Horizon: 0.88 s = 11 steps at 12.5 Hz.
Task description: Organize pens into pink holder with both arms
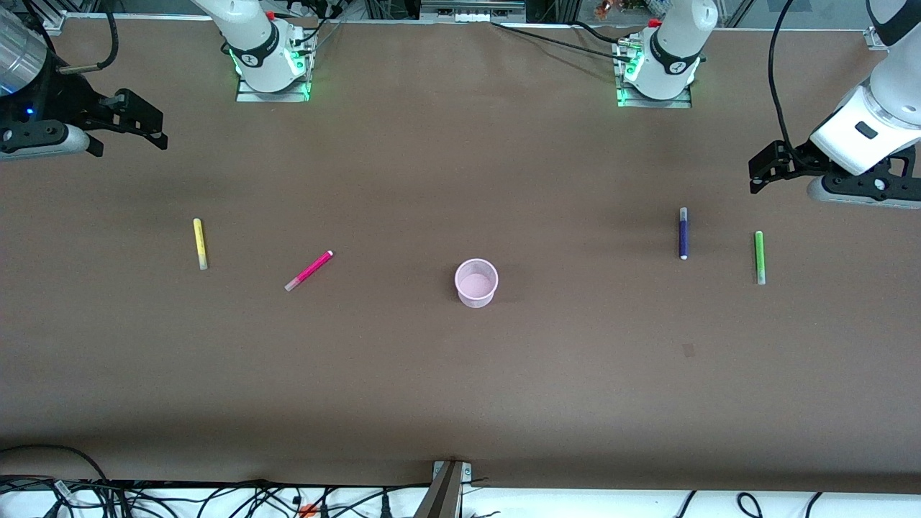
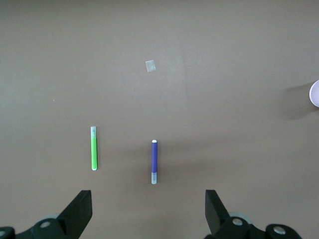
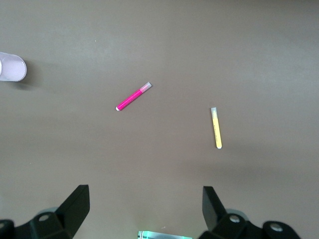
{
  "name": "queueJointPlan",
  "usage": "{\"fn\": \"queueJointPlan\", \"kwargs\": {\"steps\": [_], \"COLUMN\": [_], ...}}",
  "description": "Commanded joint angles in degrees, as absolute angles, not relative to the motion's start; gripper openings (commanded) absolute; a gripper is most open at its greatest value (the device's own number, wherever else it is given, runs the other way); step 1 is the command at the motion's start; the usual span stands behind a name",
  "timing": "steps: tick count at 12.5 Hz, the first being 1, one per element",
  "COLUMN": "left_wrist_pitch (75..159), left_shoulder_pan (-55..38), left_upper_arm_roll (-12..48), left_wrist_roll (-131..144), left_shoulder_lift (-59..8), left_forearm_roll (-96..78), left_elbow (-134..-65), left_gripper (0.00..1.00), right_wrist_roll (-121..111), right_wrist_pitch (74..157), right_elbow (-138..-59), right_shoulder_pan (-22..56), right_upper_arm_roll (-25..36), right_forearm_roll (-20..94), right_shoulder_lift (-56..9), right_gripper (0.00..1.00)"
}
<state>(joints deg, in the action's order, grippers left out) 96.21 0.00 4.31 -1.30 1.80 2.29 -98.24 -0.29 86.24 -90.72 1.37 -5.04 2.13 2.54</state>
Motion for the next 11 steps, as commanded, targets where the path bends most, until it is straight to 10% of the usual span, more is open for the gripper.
{"fn": "queueJointPlan", "kwargs": {"steps": [1, 11], "left_wrist_pitch": [94.7, 85.9], "left_shoulder_pan": [-0.4, 0.3], "left_upper_arm_roll": [3.9, 3.8], "left_wrist_roll": [-2.5, -2.7], "left_shoulder_lift": [1.1, -3.9], "left_forearm_roll": [1.2, 3.9], "left_elbow": [-96.5, -98.6], "left_gripper": [1.00, 1.00], "right_wrist_roll": [-1.2, -1.2], "right_wrist_pitch": [85.7, 85.3], "right_elbow": [-90.6, -90.5], "right_shoulder_pan": [1.2, 1.1], "right_upper_arm_roll": [-5.8, -5.8], "right_forearm_roll": [0.4, 0.4], "right_shoulder_lift": [3.1, 2.8], "right_gripper": [1.00, 1.00]}}
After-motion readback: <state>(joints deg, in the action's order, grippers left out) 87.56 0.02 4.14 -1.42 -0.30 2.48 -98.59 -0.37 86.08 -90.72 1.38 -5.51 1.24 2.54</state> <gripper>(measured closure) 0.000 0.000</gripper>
